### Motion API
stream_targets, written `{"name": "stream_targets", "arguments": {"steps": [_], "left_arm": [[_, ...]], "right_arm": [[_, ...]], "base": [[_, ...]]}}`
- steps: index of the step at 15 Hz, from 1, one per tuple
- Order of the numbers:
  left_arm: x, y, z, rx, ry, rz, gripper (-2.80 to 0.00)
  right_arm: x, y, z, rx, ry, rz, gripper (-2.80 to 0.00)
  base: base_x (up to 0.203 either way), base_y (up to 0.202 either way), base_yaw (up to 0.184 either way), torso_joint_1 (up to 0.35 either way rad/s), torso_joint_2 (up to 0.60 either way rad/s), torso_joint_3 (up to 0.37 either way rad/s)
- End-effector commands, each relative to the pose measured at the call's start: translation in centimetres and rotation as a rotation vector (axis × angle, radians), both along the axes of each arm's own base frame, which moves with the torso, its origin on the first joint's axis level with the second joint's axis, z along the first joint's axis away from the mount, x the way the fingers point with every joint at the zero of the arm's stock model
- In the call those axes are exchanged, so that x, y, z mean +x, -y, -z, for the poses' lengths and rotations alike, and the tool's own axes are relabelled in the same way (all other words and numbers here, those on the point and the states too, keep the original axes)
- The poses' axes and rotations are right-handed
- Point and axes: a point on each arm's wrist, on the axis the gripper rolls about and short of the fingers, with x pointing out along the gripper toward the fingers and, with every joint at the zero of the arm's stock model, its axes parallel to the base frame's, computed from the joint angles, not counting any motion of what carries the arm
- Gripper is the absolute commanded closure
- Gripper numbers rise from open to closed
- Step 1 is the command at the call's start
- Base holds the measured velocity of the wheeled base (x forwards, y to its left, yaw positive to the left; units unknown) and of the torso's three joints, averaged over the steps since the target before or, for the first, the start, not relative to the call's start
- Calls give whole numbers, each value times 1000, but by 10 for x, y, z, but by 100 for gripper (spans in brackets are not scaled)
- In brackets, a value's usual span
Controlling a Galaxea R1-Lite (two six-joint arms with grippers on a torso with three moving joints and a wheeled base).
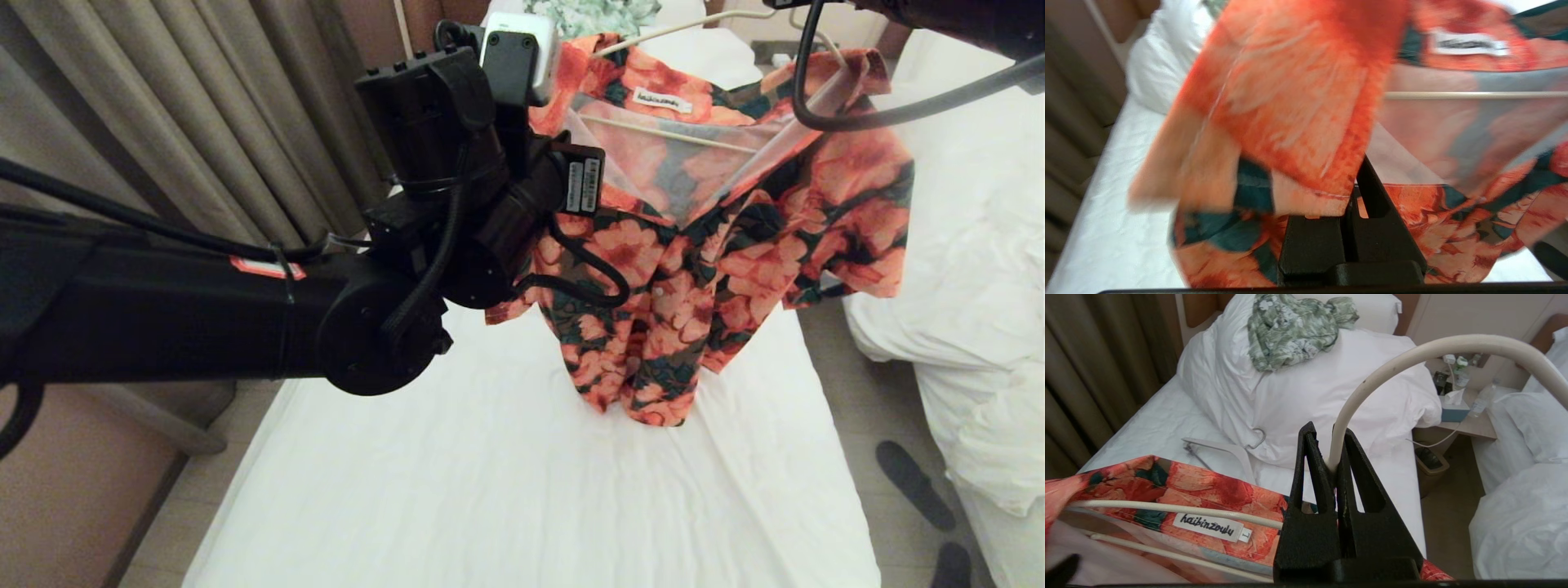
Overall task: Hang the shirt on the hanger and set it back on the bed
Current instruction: Take the clothes hanger out of the clothes
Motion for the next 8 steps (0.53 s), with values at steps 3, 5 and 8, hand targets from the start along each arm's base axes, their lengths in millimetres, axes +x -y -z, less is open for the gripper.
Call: {"name": "stream_targets", "arguments": {"steps": [3, 5, 8], "left_arm": [[-2, -44, -7, -4, -8, -104, 0], [9, -86, -2, -1, -34, -213, 0], [22, -118, 10, -18, -79, -302, 0]], "right_arm": [[6, 3, 5, -11, -15, 22, 0], [13, 2, 17, -33, -51, 30, 0], [23, -5, 28, -39, -77, 26, 0]], "base": [[0, 0, 0, 0, 0, 0], [0, 0, 0, 0, 0, 0], [0, 0, 0, 0, 0, 0]]}}
